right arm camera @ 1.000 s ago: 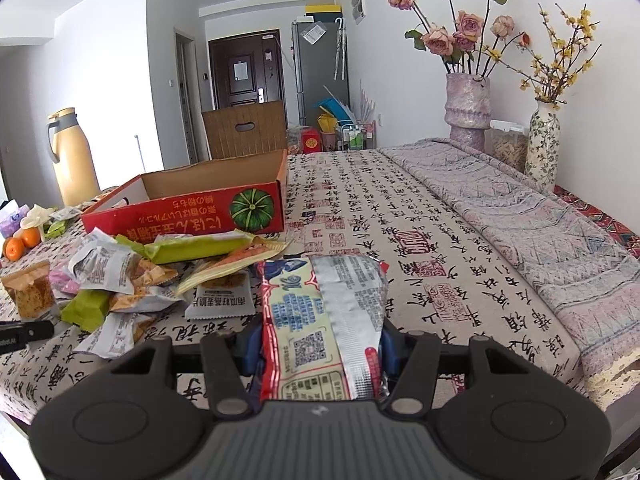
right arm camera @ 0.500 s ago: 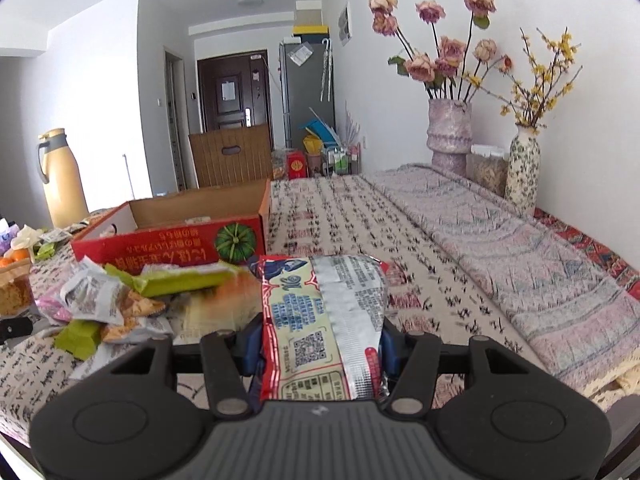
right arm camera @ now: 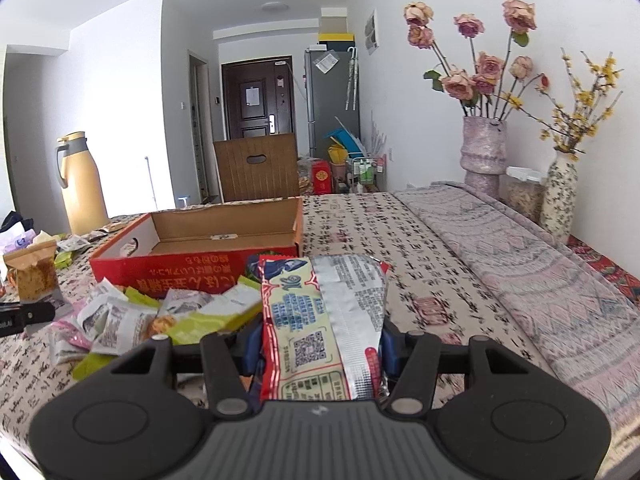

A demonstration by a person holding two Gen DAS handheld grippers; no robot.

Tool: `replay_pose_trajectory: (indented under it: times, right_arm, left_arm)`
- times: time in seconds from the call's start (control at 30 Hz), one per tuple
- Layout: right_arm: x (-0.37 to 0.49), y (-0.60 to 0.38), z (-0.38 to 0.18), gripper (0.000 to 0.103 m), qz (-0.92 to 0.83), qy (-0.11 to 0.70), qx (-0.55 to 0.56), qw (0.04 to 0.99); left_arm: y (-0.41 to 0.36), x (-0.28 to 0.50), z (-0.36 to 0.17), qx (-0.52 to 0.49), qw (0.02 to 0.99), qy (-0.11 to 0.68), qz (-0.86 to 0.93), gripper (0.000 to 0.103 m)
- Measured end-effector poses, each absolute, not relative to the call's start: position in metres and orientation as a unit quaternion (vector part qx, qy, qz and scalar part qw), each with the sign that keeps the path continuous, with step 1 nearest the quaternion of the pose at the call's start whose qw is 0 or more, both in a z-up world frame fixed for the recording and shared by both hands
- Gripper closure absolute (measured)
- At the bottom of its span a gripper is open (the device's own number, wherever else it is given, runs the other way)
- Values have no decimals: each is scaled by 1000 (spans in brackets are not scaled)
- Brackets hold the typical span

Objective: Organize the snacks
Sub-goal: 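Lift both held packets and carry them over the open cardboard box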

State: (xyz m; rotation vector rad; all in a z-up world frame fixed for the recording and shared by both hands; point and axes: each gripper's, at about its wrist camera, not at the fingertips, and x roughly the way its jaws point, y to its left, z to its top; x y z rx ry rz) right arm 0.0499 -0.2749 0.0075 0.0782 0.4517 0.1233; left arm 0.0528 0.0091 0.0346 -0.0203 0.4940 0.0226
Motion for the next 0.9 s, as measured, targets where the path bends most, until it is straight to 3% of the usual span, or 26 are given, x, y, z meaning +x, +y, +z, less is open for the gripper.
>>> replay_pose_trajectory:
  times: [0.9]
  right_arm:
    - [232, -181, 49, 49, 131, 242, 5, 961]
  left_arm:
    - [9, 218, 83, -6, 969, 246, 15, 90]
